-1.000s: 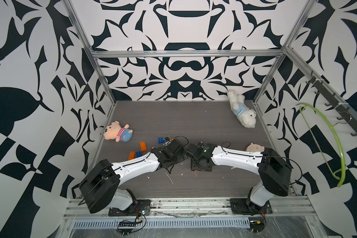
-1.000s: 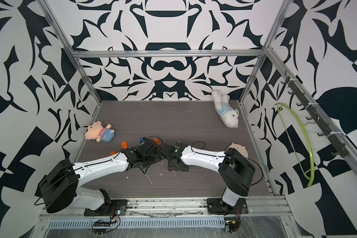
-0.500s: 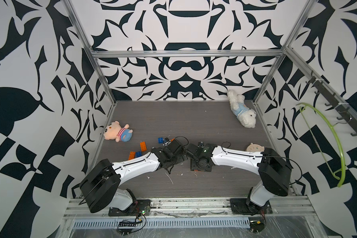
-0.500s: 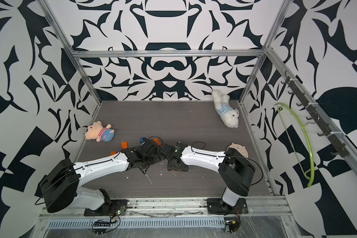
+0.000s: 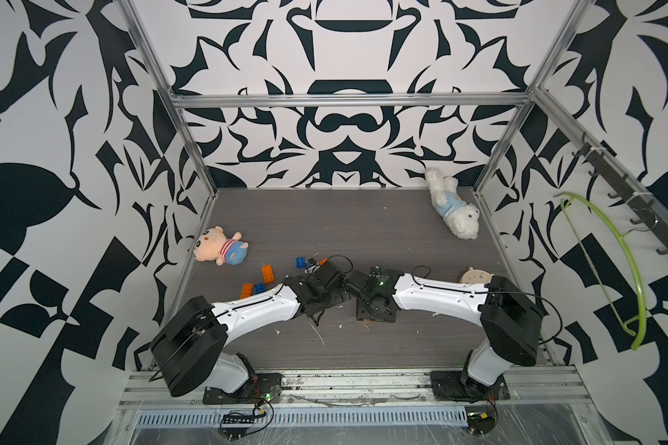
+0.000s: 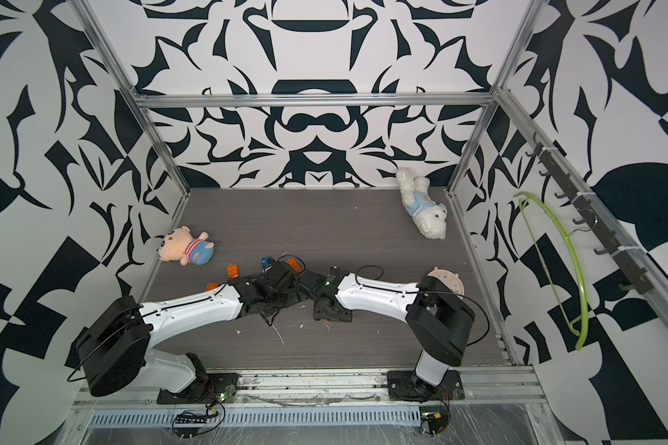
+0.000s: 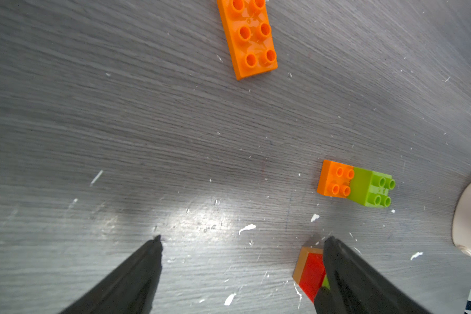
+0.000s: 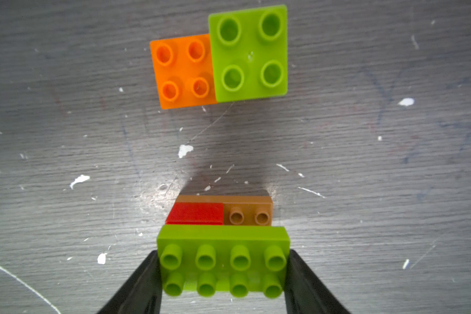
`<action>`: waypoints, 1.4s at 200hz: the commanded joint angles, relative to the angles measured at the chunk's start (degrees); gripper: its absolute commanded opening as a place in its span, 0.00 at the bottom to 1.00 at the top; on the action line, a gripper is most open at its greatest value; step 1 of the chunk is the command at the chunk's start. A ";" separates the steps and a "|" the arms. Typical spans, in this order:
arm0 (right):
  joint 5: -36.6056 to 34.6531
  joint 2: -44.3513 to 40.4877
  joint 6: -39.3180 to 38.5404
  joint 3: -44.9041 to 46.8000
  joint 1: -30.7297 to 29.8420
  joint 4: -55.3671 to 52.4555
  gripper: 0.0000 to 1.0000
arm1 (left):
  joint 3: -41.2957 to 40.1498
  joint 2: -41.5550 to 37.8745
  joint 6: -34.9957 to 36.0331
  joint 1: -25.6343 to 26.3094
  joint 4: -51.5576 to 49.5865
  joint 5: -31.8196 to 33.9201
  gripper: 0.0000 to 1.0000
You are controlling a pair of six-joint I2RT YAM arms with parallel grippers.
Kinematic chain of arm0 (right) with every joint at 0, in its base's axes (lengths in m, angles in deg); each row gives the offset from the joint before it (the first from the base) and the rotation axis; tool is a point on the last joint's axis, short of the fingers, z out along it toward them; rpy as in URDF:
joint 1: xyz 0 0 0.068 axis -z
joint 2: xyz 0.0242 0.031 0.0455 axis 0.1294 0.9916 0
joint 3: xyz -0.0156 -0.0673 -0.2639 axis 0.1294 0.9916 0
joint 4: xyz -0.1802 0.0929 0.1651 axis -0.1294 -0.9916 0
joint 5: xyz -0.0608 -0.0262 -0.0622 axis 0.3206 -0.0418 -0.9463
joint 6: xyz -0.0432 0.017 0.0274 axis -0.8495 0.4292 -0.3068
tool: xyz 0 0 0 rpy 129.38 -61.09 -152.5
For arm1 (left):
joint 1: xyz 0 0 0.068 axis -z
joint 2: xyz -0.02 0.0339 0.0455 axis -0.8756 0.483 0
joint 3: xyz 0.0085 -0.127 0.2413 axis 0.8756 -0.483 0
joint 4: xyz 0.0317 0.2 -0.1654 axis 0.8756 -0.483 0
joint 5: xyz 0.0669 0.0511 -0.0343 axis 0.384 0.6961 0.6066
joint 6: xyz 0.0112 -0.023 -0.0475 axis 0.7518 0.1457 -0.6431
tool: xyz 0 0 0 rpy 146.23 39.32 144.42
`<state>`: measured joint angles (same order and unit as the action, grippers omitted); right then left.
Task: Assemble the number 5 with lego
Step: Assemble the lego brick with the lego brick.
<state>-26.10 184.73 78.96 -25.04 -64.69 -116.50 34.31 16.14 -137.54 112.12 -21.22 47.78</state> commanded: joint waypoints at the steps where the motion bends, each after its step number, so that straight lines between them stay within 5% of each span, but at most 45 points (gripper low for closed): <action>1: 0.31 2.54 0.01 0.33 -0.31 -0.86 0.58 | 1.37 0.85 0.81 -0.29 -1.60 0.22 0.99; 184: 0.85 3.85 -1.70 0.25 -0.31 -0.27 0.57 | 2.92 1.95 1.55 -0.53 -2.67 0.25 0.99; 280: -1.16 -1.09 -2.14 -0.90 -0.05 -0.32 0.75 | 3.04 1.71 1.66 -0.70 -2.95 0.33 0.99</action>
<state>-25.93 185.80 77.26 -26.19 -64.69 -116.88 35.49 17.50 -136.45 111.68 -22.44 47.76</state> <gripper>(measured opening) 0.738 0.992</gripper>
